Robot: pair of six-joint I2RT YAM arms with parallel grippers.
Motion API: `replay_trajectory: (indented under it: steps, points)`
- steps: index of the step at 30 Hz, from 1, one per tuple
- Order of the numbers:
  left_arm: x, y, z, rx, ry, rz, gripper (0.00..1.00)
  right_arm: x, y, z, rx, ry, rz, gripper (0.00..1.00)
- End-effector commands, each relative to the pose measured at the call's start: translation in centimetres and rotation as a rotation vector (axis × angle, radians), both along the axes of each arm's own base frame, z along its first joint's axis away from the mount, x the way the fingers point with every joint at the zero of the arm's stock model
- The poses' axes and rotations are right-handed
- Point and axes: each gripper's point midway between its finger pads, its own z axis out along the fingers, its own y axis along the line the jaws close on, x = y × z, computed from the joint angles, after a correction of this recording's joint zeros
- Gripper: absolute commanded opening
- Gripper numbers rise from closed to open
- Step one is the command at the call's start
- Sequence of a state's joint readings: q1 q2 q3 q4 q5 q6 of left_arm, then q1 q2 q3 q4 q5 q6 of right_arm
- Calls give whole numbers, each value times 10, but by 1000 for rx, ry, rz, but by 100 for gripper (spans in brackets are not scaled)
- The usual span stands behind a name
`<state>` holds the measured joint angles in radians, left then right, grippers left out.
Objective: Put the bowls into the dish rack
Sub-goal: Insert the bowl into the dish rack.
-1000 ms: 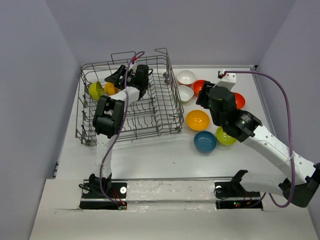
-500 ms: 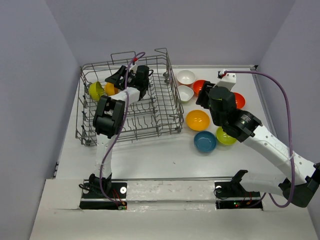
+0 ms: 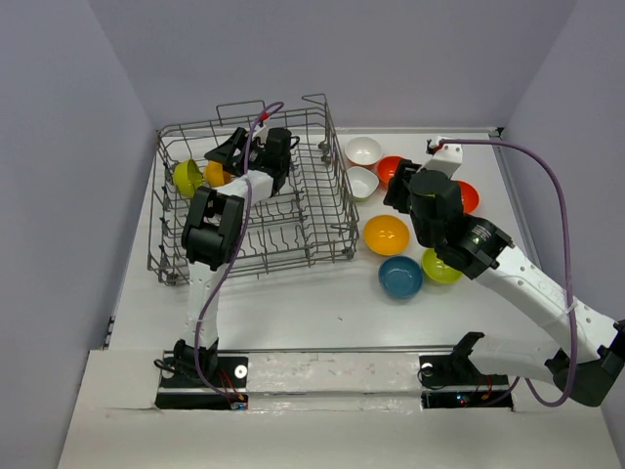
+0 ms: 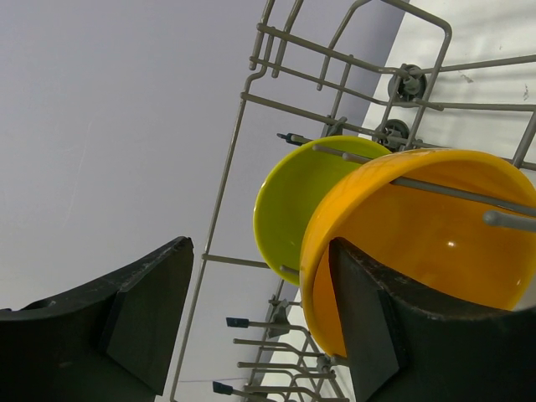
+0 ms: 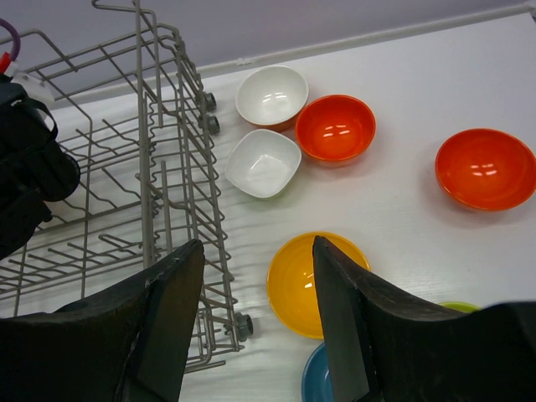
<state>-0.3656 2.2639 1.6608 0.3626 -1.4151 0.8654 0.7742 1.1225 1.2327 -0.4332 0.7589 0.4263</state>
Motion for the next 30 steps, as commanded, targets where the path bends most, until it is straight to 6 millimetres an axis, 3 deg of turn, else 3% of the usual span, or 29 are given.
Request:
replay_trajectory:
  steps: [1, 30]
  points:
    - [-8, 0, 1, 15, 4, 23, 79, -1, 0, 18, 59, -58, -2, 60]
    - [-3, -3, 1, 1, -2, -4, 88, 1, 3, 19, 54, -55, 5, 61]
